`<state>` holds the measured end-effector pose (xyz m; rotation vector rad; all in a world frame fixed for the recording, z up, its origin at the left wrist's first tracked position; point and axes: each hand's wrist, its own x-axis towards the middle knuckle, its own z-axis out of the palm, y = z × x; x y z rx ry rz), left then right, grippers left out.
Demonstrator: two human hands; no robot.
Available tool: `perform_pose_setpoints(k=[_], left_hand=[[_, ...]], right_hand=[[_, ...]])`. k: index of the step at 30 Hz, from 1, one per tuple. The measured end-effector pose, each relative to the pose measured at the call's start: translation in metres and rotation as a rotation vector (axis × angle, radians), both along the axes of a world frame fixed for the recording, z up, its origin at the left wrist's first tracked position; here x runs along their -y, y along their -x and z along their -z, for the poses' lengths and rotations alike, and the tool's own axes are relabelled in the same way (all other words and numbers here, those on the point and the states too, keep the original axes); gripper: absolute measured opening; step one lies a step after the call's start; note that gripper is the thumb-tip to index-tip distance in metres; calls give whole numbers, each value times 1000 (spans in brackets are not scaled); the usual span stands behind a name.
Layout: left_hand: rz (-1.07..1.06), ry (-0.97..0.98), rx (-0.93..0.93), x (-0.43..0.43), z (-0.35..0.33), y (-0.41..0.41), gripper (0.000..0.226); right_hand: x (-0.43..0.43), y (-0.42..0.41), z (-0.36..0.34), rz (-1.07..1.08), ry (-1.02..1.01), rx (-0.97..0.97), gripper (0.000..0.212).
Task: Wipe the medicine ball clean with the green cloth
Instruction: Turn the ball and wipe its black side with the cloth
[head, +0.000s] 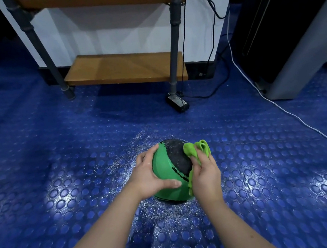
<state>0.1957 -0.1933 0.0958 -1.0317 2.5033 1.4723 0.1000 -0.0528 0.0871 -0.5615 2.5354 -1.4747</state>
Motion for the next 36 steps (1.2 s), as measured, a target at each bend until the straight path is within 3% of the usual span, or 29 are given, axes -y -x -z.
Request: perform_pose_setpoints(k=[5,8,12,14,16,19,22,27,31,33,36], left_hand=[[-16,6,-12,-2,2,-2,134],[-1,32,-4,-5,1,-1,133],[-2,4,2,-4,1,-1,134],[-3,-10,-1,-3,1,-2,135],[-20,-19,-5,-2,1,-1,134],[-25,-21,-25,0,4,-5,132],[-12,-10,-58,1,7,-10,131],[34,23,-55,-2,6,-7,132],[47,14,-64,1,12,-13,136],[56,6,-58,2,12,-15,137],[62,29,-46,2,11,-14,136]], right_hand=[[10,9,-10,146,-72,126,29],[9,28,-12,201,-115,358,34],[-4,59,10,118,-43,590,41],[-10,55,11,143,-24,486,33],[-9,35,3,69,-42,272,42],[3,8,1,-98,-129,158,48],[14,24,7,-28,-152,243,48],[18,54,-2,75,-188,558,44],[16,62,-8,40,-251,625,46],[16,58,-13,39,-271,527,47],[22,36,-28,-80,-315,137,44]])
